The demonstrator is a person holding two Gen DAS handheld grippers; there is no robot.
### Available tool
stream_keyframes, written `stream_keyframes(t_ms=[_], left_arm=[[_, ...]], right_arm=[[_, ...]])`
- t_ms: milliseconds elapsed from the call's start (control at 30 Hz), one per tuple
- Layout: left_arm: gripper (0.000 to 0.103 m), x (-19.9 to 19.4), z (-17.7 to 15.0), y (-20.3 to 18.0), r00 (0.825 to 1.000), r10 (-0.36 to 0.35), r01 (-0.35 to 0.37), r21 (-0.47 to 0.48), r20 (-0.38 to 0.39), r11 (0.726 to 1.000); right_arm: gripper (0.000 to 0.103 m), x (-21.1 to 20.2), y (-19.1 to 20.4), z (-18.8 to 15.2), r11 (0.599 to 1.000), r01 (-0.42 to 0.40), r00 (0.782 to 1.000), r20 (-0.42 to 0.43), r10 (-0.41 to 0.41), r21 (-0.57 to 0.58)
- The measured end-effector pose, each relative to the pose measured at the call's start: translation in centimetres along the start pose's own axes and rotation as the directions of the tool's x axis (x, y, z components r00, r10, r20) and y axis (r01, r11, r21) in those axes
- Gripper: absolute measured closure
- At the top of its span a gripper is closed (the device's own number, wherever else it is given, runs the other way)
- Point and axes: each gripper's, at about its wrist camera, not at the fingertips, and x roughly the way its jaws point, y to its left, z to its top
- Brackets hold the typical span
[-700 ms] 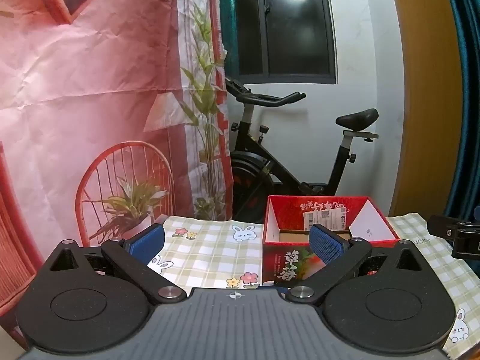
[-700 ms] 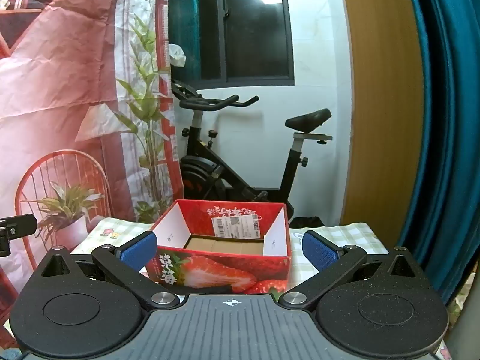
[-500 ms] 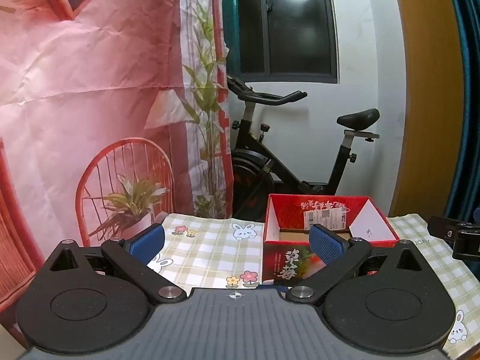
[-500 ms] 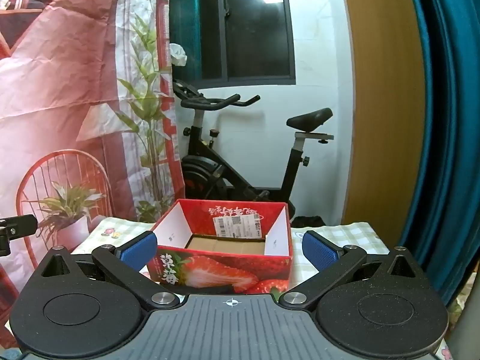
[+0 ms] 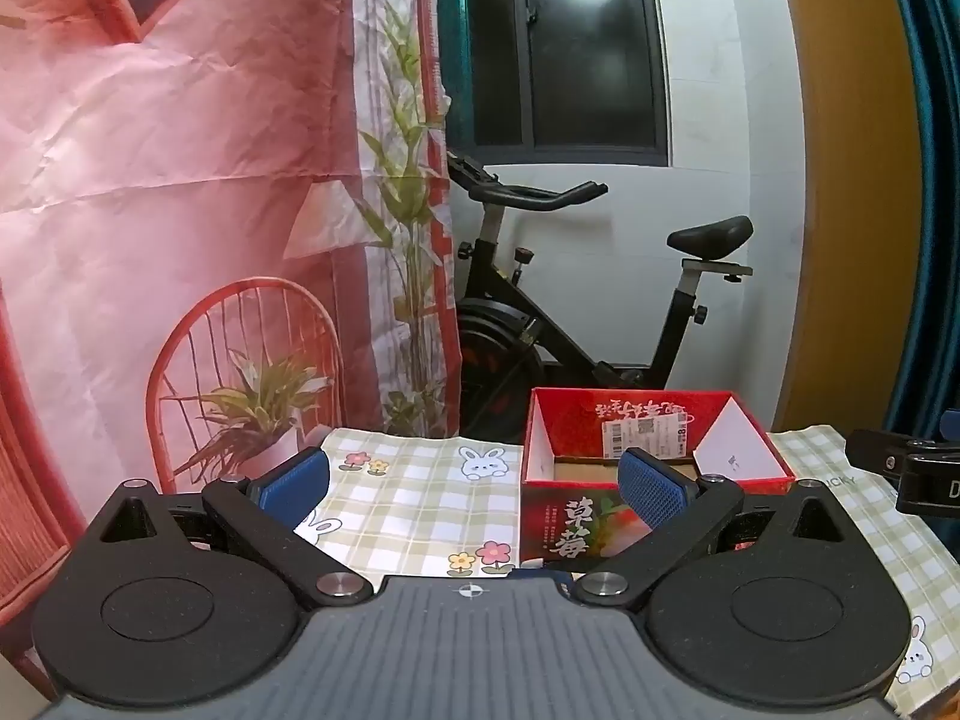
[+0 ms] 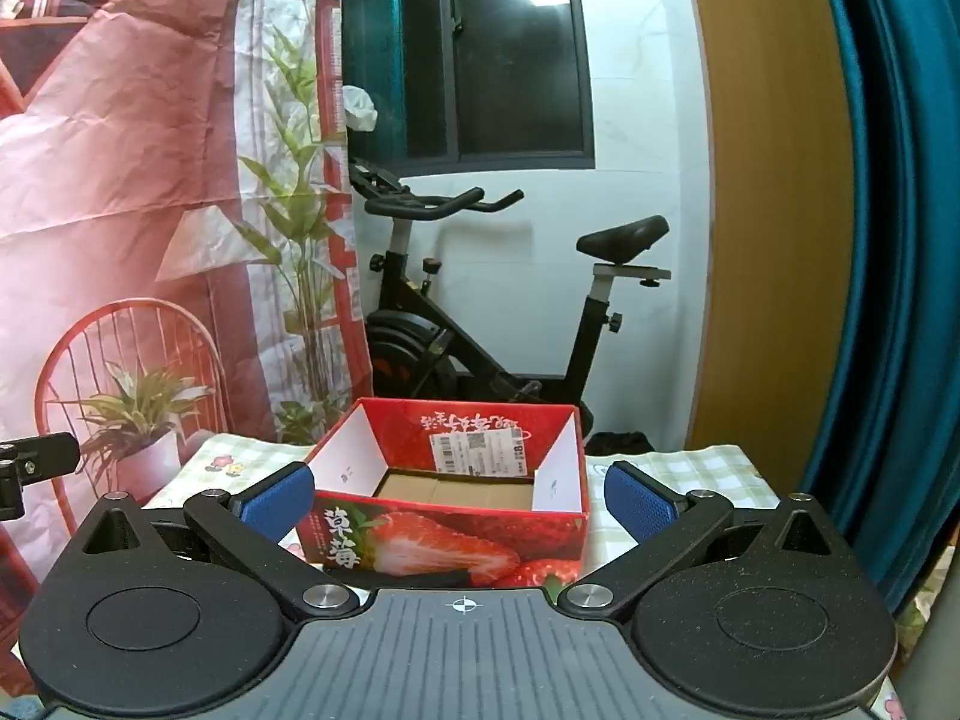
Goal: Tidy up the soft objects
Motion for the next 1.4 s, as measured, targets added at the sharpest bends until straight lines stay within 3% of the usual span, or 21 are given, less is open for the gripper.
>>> stream_keyframes(t_ms=[1400], left_arm=[[0.000, 0.0, -1.1, -1.0, 1.000, 0.003, -0.003, 0.003, -0.005, 1.000]], right_arm=[[0.000, 0.0, 0.0, -0.2, 1.000, -0.002, 1.000, -0.004, 0.002, 0.005]])
